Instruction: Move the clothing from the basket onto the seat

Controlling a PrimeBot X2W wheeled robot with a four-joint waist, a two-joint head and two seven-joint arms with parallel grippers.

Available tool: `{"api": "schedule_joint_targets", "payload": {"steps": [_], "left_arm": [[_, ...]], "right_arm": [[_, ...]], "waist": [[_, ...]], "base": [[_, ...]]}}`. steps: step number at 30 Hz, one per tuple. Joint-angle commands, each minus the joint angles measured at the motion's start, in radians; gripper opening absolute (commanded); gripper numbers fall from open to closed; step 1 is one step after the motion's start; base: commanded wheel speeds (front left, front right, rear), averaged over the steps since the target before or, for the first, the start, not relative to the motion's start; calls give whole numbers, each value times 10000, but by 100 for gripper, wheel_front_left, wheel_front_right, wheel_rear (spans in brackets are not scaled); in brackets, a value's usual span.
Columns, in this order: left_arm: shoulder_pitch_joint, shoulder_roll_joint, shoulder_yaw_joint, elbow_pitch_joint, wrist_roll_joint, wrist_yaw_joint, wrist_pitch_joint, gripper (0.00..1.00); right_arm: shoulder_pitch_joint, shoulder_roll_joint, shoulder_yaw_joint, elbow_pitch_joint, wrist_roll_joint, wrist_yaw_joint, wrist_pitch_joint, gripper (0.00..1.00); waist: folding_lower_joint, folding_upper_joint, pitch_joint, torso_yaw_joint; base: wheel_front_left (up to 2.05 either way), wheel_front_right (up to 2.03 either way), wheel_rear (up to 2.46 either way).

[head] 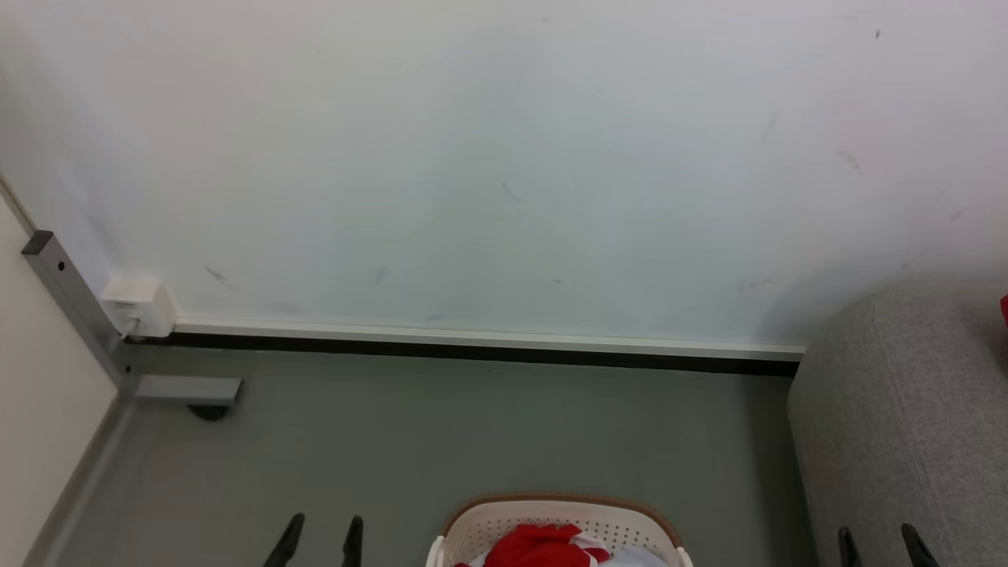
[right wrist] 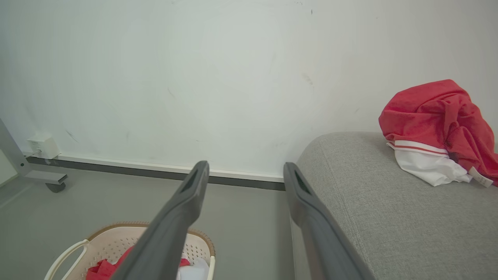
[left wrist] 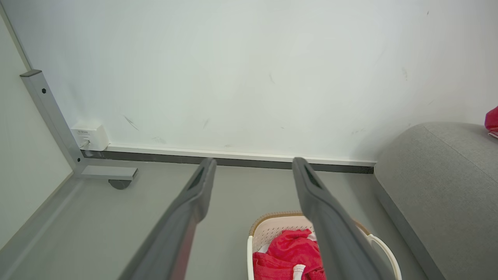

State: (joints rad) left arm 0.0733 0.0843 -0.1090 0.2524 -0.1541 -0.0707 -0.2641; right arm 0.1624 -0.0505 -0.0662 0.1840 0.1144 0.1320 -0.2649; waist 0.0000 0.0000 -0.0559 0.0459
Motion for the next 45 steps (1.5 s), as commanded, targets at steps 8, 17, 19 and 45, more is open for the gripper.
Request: {"api": "schedule_joint_targets", "payload": {"steps": [8, 17, 19, 45], "left_arm": [[82, -169, 279, 95, 334, -161, -5, 100], [-523, -286, -25, 453, 489, -204, -6, 100], [-731, -299, -178, 805, 595, -136, -6, 100], [-7075, 39, -1579, 7822, 1818, 34, 2777, 100]], "right_arm": [[-205, -8, 40, -46, -61, -25, 9, 100], [-525, -8, 18, -312, -232, -25, 8, 100], [-679, -9, 24, -384, -282, -25, 9, 100], [-3459, 0, 219, -2149, 1085, -25, 9, 100]], "waist": [[0, 0, 71, -281], [0, 0, 594, -1367], [0, 0, 791, -1777], [0, 0, 6582, -4715]], "base": [[0, 0, 0], [0, 0, 0], [0, 0, 0], [0, 0, 0]]}}
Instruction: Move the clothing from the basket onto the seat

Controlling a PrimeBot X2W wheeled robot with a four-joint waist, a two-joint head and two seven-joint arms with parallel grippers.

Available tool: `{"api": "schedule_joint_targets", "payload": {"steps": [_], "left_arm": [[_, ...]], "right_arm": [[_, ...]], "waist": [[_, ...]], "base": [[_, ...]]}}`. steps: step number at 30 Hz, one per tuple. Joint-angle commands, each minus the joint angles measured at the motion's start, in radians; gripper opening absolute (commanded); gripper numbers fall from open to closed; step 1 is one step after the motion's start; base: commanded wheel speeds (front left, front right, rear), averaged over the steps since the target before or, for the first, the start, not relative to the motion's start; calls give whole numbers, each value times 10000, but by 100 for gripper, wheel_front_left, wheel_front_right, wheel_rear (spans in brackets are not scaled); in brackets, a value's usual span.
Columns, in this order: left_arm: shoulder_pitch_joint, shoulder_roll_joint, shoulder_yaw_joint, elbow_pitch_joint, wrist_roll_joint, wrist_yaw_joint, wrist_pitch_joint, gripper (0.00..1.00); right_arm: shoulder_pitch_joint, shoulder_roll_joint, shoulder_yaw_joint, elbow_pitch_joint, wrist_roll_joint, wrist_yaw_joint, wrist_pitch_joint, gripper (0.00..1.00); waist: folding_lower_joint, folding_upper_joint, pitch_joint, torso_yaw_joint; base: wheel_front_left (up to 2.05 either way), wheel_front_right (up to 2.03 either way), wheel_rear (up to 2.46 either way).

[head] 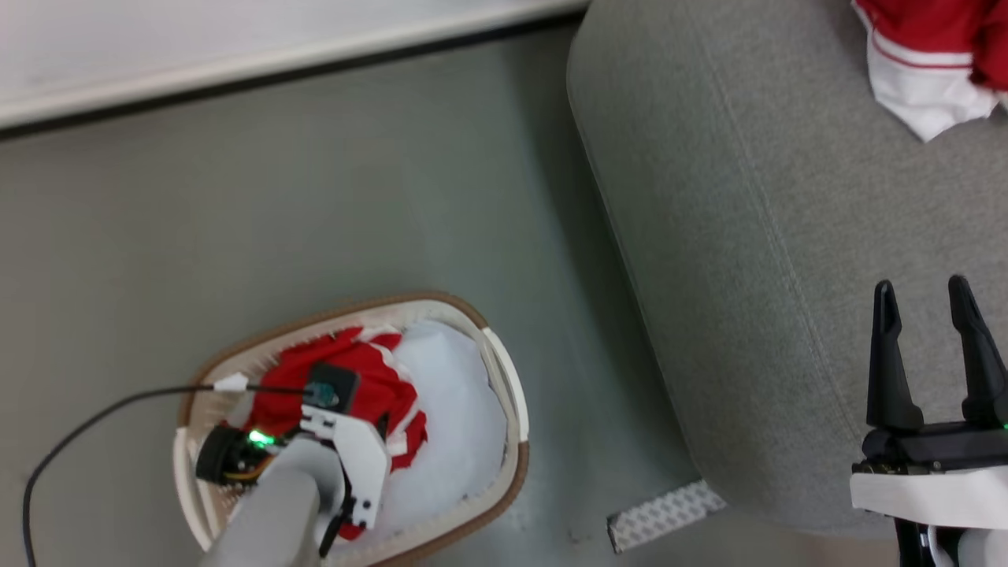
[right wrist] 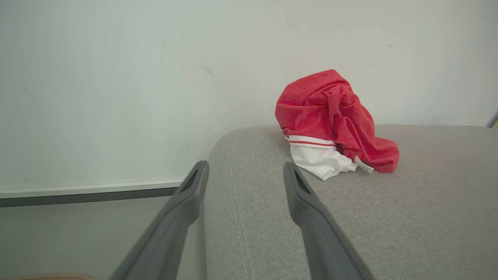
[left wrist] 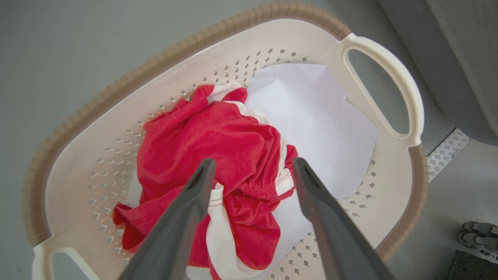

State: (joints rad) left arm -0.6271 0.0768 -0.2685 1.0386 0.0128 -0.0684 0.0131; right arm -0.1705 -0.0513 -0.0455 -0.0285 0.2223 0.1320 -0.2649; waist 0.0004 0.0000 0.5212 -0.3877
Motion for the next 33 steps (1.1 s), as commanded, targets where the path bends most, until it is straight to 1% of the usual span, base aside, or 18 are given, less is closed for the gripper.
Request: {"api": "schedule_joint_targets", "payload": {"steps": [1, 5, 10, 13, 19, 20, 21, 22, 25, 28, 33], "left_arm": [[-269, 122, -25, 140, 199, 97, 46, 100], [-941, 241, -61, 747, 269, 595, 248, 100], [-1598, 428, -185, 1341, 429, 1024, 481, 100], [-1935, 537, -254, 1539, 463, 1065, 390, 100], [-2521, 690, -392, 1856, 383, 742, 319, 100], [-2623, 722, -399, 1884, 357, 701, 252, 57], [-2686, 754, -401, 1918, 329, 655, 180, 19], [-2711, 770, -422, 1957, 296, 601, 107, 0], [-2755, 732, -512, 2057, 285, 457, -88, 0], [-2716, 555, -572, 2117, 190, 292, -374, 0], [-2247, 201, -594, 2193, -101, -64, -1084, 0]], "right_arm": [[-211, 5, 46, -92, 87, -25, 9, 100], [-475, 7, 61, -407, 465, -25, 9, 100], [-716, 5, -6, -692, 796, -25, 9, 100], [-801, 4, -85, -875, 894, -25, 9, 100], [-710, 2, -290, -1263, 638, -25, 9, 100], [-702, 4, -341, -1318, 570, -25, 9, 100], [-702, 5, -366, -1379, 509, -25, 9, 100], [-686, 4, -380, -1445, 431, -25, 9, 100], [-578, 2, -464, -1519, 303, -25, 9, 100], [-577, 2, -551, -1427, 263, -25, 8, 100], [-581, 2, -636, -1146, 82, -25, 9, 100]], "waist": [[-4, 0, 996, -392], [-4, 0, 1755, -438], [-4, 0, 2534, -585], [-4, 0, 2949, -576], [-4, 0, 3680, -56], [-4, 0, 3775, 36], [-4, 0, 3838, 121], [-4, 0, 3870, 200], [-4, 0, 3857, 397], [-4, 0, 3606, 600], [-4, 0, 2599, 1079]], "base": [[0, 0, 0], [0, 0, 0], [0, 0, 0], [11, 11, 11], [21, 21, 21], [22, 22, 22], [20, 20, 20], [16, 16, 16], [3, 3, 3], [0, 0, 0], [0, 0, 0]]}}
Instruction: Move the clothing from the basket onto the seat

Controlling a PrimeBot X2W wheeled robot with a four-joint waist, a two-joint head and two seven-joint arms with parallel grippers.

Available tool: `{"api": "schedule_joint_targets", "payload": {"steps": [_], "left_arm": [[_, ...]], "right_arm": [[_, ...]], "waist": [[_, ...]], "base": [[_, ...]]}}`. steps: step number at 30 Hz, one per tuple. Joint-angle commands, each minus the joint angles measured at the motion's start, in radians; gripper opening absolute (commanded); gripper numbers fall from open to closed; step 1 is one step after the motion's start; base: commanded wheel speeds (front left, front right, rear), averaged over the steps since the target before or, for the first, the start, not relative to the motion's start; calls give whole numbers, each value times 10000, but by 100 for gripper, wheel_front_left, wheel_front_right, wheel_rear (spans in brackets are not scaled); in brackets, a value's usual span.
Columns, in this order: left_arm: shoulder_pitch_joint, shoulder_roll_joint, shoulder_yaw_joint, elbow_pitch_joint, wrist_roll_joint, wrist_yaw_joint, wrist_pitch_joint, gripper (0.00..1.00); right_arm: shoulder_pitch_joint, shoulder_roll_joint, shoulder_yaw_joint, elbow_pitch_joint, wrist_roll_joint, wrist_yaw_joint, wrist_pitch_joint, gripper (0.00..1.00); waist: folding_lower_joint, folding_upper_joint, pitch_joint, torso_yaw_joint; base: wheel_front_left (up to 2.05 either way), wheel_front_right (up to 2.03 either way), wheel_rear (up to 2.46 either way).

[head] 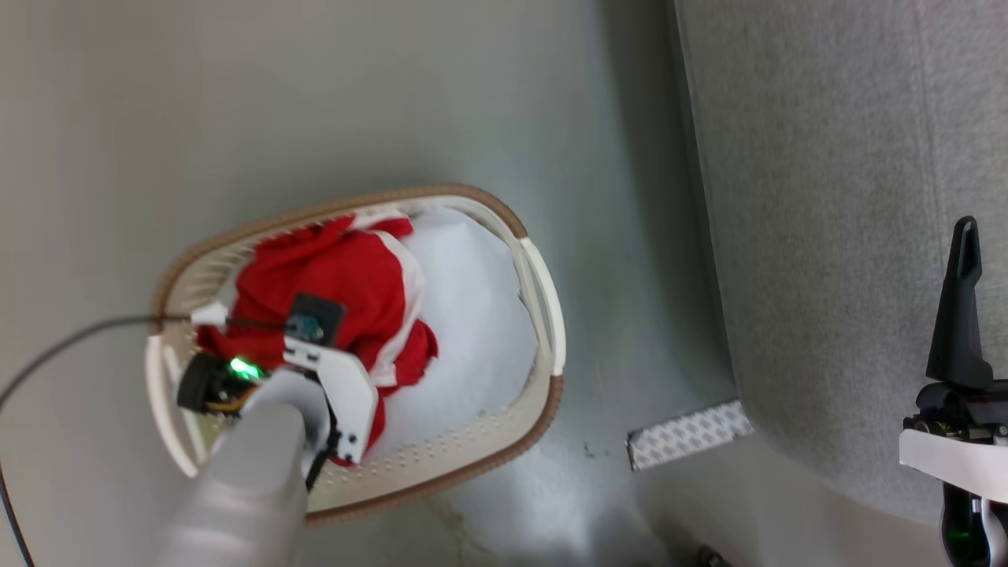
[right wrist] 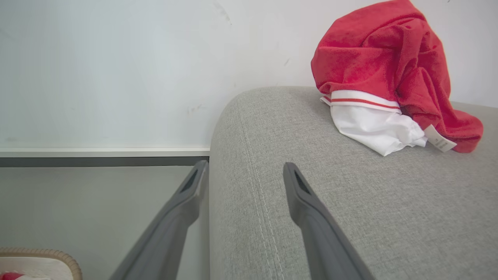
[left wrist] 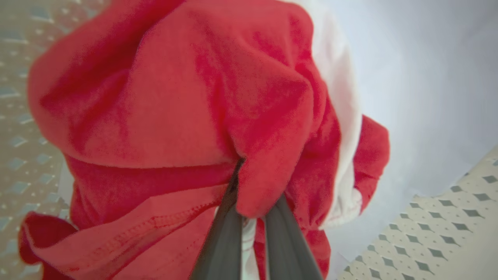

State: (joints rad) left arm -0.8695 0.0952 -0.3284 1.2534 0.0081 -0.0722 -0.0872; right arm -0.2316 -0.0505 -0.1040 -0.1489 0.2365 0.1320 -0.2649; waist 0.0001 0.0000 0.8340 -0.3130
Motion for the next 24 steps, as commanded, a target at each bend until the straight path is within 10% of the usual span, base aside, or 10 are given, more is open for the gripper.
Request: {"api": "schedule_joint_targets", "payload": {"steps": [1, 24], "left_arm": [[281, -59, 38, 28, -162, -103, -287, 0], [4159, -381, -973, -3651, -3336, -377, -1777, 0]], "right_arm": [[64, -7, -74, 118, -87, -25, 9, 100], [2557, -13, -737, 1613, -1278, -25, 10, 100]], "waist": [[-1, 0, -782, 445], [-1, 0, -7333, 3086]], "base": [[0, 0, 0], [0, 0, 0]]}}
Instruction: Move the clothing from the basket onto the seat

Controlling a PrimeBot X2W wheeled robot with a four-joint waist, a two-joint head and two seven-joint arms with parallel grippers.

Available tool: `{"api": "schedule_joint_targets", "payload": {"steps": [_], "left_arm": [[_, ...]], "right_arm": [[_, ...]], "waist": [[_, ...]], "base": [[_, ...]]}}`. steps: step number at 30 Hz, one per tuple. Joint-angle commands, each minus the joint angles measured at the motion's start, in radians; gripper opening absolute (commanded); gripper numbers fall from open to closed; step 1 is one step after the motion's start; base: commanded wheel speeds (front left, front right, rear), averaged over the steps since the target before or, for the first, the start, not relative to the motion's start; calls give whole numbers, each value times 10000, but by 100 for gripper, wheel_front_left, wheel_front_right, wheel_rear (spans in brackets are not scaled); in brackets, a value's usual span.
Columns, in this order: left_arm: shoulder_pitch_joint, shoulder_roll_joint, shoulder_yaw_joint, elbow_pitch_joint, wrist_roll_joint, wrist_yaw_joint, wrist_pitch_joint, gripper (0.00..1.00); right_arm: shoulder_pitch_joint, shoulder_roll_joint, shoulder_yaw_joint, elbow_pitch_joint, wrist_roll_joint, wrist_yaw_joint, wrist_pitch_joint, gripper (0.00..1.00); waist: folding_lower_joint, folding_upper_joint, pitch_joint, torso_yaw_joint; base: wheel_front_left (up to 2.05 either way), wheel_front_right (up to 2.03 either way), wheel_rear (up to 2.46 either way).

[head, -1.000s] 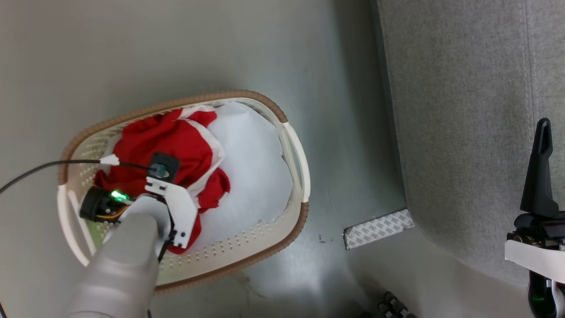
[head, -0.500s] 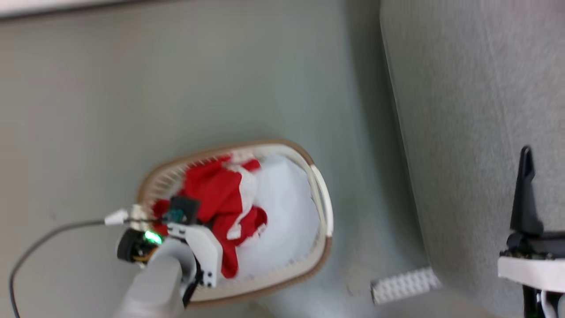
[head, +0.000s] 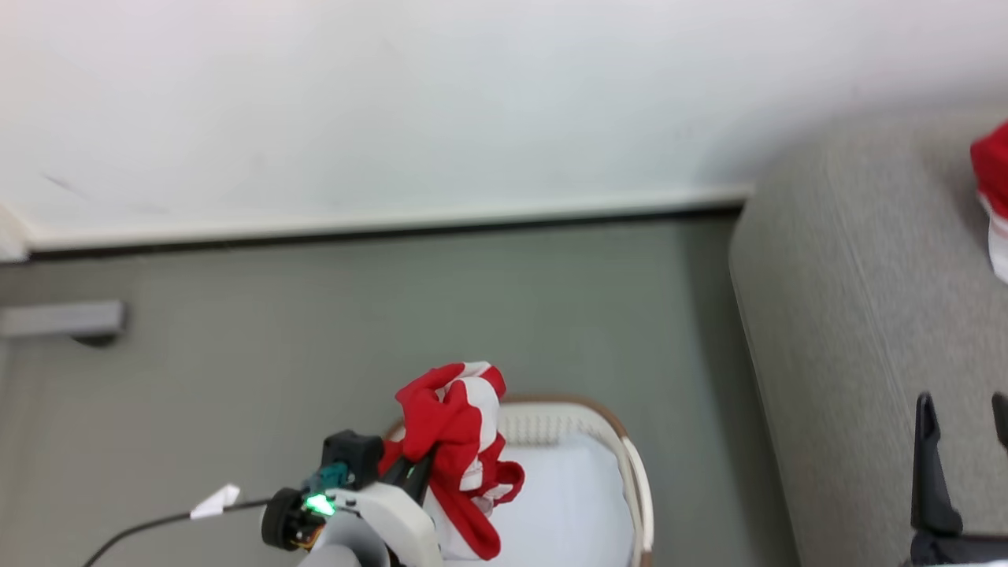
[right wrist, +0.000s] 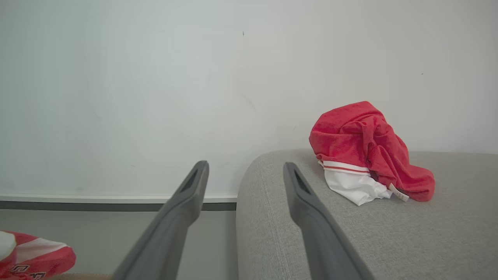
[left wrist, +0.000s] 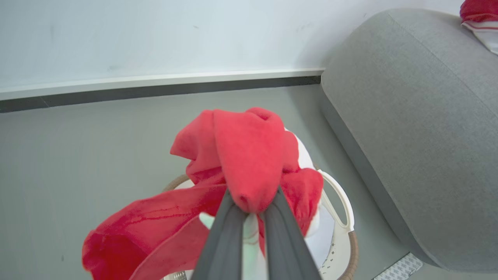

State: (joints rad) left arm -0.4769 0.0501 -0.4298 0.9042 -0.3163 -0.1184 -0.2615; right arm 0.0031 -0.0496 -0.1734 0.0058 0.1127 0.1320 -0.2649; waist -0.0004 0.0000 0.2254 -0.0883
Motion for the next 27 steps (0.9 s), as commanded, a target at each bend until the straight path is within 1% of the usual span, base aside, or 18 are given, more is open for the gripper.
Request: {"api": "schedule_joint_targets", "payload": {"steps": [1, 5, 8, 9, 11, 12, 16, 21, 27], "left_arm": [[443, 118, 69, -481, -84, 152, -38, 0], [1389, 347, 216, -2063, -74, 447, -33, 0], [1985, 620, 352, -3299, -51, 753, -33, 0], [2371, 829, 453, -4064, -40, 965, -22, 0], [2767, 1078, 566, -4746, -24, 1171, 13, 0], [2767, 1078, 566, -4746, -24, 1171, 13, 0], [3558, 1666, 881, -5778, 75, 1594, 10, 0], [4491, 2157, 1192, -6800, 24, 1975, 81, 0], [4978, 2449, 1291, -7651, -55, 2147, 363, 0]], "right_arm": [[352, -23, -31, 92, -83, -25, 10, 100], [891, -23, 25, 195, -180, -25, 10, 100], [1104, -16, 245, 223, -305, -25, 10, 100], [1209, -23, 361, 236, -361, -25, 10, 100], [1307, -21, 467, 255, -396, -24, 10, 100], [1307, -21, 467, 255, -396, -24, 10, 100], [1460, -21, 611, 294, -436, -25, 10, 100], [1712, -18, 716, 317, -395, -25, 10, 100], [1813, -21, 1003, 392, -339, -26, 10, 100]], "waist": [[4, 0, -1485, 925], [4, 0, -2288, 1229], [4, 0, -2599, 1402], [4, 0, -2774, 1509], [4, 0, -2957, 1605], [4, 0, -2957, 1605], [4, 0, -3280, 1714], [4, 0, -3525, 1852], [4, 0, -3527, 2007]], "base": [[0, 0, 0], [0, 0, 0], [0, 0, 0], [0, 0, 0], [0, 0, 0], [0, 0, 0], [0, 0, 0], [0, 0, 0], [0, 0, 0]]}}
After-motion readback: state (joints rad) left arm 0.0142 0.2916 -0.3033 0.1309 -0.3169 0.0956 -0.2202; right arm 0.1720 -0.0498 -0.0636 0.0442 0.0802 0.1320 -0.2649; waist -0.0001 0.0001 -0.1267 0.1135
